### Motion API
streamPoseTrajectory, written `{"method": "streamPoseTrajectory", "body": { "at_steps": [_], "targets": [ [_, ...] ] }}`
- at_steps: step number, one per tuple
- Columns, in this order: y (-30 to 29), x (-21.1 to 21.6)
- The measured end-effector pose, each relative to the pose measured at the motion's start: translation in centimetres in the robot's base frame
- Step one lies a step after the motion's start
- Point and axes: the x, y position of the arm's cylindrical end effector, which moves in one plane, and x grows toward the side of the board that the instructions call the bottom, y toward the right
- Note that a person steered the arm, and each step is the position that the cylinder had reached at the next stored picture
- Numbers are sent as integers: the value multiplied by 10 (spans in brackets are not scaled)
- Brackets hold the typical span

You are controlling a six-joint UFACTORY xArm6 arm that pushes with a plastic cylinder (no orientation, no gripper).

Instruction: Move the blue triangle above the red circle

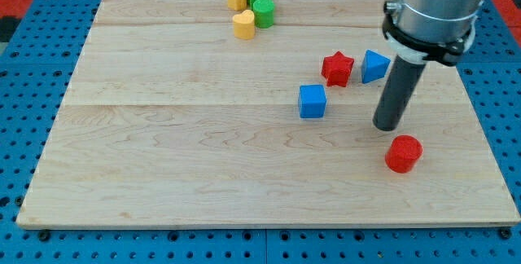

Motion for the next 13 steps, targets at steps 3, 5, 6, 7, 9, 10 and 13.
{"method": "streamPoseTrajectory", "body": {
  "at_steps": [3, 5, 6, 7, 9, 10, 13],
  "targets": [
    [8, 11],
    [15, -91],
    [18, -145],
    [-2, -164],
    [-7, -207],
    [-36, -206],
    [-14, -174]
  ]
}}
